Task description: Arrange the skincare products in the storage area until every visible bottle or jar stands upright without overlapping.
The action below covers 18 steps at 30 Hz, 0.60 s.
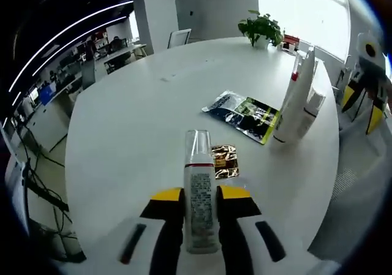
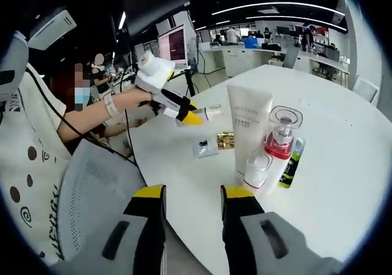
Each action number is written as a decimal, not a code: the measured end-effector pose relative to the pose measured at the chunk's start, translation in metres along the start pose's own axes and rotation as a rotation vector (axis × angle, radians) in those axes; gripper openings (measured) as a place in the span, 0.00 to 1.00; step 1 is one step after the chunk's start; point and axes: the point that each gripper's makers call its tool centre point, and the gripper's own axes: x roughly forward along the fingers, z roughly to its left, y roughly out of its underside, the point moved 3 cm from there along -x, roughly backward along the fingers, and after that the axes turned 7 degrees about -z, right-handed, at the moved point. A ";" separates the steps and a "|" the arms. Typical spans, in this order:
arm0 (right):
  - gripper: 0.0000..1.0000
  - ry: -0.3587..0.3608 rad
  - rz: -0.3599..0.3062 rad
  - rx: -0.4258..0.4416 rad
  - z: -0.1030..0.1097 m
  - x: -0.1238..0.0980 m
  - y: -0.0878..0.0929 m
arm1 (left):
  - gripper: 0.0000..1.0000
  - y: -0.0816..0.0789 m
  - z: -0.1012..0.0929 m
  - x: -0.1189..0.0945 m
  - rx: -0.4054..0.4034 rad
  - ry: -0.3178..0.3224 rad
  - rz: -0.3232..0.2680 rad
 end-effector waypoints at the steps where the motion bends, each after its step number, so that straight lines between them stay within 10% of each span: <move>1: 0.34 -0.004 0.000 -0.004 0.001 0.000 0.000 | 0.19 0.000 0.000 0.003 0.001 0.003 0.000; 18: 0.29 -0.016 -0.050 0.026 0.007 0.009 -0.003 | 0.19 0.002 -0.045 -0.024 0.038 0.067 -0.035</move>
